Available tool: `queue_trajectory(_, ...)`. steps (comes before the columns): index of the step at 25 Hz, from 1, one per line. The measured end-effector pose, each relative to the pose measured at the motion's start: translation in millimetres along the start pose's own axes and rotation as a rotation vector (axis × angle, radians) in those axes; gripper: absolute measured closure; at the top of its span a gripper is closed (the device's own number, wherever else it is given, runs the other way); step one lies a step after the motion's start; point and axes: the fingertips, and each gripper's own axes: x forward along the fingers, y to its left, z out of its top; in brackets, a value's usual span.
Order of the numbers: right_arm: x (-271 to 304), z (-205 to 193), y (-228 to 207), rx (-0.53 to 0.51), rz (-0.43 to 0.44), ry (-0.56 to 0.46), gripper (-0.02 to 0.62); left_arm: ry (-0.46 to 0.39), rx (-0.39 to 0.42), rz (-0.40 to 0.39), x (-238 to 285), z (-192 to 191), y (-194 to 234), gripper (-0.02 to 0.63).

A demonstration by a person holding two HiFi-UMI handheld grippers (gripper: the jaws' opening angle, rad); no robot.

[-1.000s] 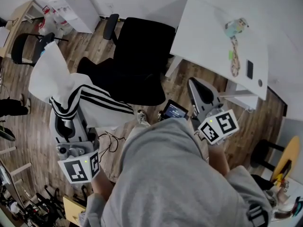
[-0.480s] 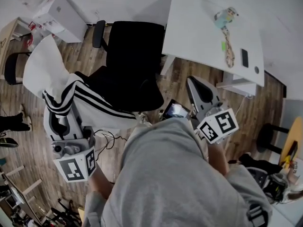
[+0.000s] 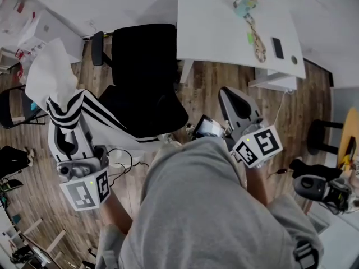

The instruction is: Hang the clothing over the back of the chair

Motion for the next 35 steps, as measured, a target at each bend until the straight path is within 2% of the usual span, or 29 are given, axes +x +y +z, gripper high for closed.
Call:
queue_trajectory(8, -10.9, -7.6, -4.4, 0.016, -0.082, 0.005, 0.56, 0.006, -0.05, -0.068, 23.3, -25.9, -3.3, 0.492)
queue_trajectory(17, -15.5, -14.1, -9.4, 0.026, -0.149, 0.02, 0.56, 0.059, -0.075, -0.119, 43.0, -50.4, -7.7, 0.492)
queue_trajectory(31, -10.4, -22.3, -12.9, 0.035, -0.19, 0.047, 0.56, 0.156, -0.096, -0.169, 66.1, -103.9, -15.5, 0.491)
queue_trajectory(35, -10.6, -26.5, -7.9, 0.036, -0.198, 0.056, 0.56, 0.196, -0.125, -0.191, 66.0, -121.1, -14.5, 0.491)
